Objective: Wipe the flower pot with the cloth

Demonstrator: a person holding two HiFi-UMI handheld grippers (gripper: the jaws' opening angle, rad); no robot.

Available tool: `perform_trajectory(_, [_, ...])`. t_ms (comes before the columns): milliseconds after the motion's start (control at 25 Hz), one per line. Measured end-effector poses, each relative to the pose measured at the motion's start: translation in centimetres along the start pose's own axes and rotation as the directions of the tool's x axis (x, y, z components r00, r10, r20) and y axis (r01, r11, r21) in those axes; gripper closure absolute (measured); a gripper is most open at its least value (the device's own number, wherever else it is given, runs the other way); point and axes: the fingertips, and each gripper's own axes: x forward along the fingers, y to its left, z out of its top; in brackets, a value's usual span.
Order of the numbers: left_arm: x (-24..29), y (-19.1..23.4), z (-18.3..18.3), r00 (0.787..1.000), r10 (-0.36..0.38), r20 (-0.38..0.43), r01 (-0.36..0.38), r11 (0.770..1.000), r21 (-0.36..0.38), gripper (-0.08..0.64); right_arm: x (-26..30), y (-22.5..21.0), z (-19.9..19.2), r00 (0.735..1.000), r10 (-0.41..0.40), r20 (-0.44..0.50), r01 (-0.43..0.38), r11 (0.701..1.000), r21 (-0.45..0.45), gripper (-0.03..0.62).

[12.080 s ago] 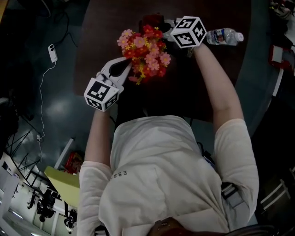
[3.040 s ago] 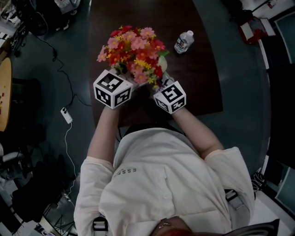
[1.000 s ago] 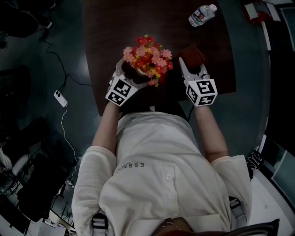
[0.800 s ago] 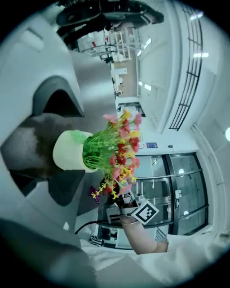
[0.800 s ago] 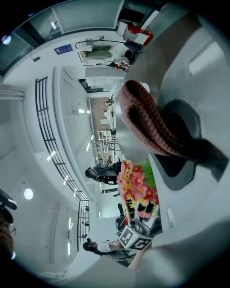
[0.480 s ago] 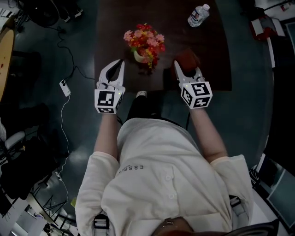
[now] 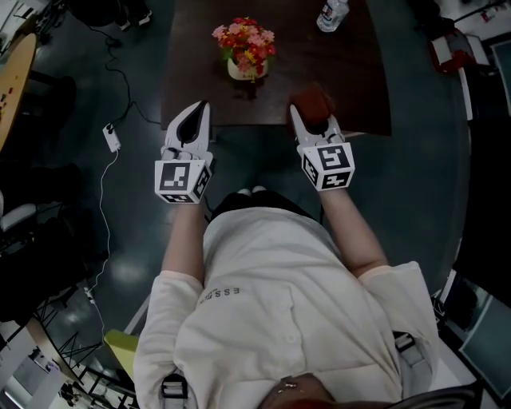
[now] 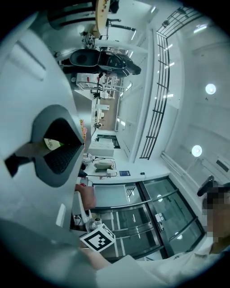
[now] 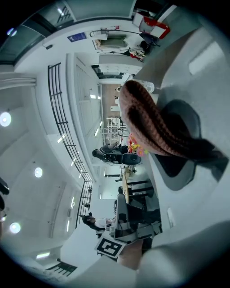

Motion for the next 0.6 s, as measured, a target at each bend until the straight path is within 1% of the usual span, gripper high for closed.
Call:
perform_trajectory(160, [-2.9, -0.9, 2.1, 0.998, 0.032, 0.05, -0.031, 0.999, -0.03, 0.543, -2.3, 1.7, -0.4, 0.999, -0.041, 0.003, 0.041, 0.999, 0.013, 0.544])
perform_trajectory(200, [-3.6, -1.1, 2.6, 0.998, 0.035, 0.06, -0.034, 0.999, -0.025, 0.543, -2.8, 2.3, -0.3, 0.999, -0.045, 0.006, 0.045, 0.999, 0.013, 0.545])
perform_trajectory(280, [-4.8, -1.6, 3.1, 0.997, 0.018, 0.071, -0.018, 1.0, -0.012, 0.543, -3.8, 3.8, -0.2, 0.999, -0.048, 0.016, 0.048, 0.999, -0.004, 0.545])
perform_trajectory(400, [-6.7, -2.1, 2.7, 0.997, -0.009, 0.076, 0.01, 1.0, -0.008, 0.543, -5.3, 6.2, -0.7, 0.998, -0.061, 0.036, 0.062, 0.997, -0.044, 0.545])
perform_trajectory(480, [-8.0, -2.1, 2.7, 0.996, -0.015, 0.091, 0.015, 1.0, -0.002, 0.543, -6.1, 7.3, -1.1, 0.996, -0.076, 0.048, 0.078, 0.996, -0.035, 0.545])
perform_trajectory(600, [-9.7, -2.1, 2.7, 0.995, -0.013, 0.101, 0.01, 0.999, 0.037, 0.543, -7.3, 8.6, -1.8, 0.994, -0.095, 0.053, 0.097, 0.995, -0.019, 0.545])
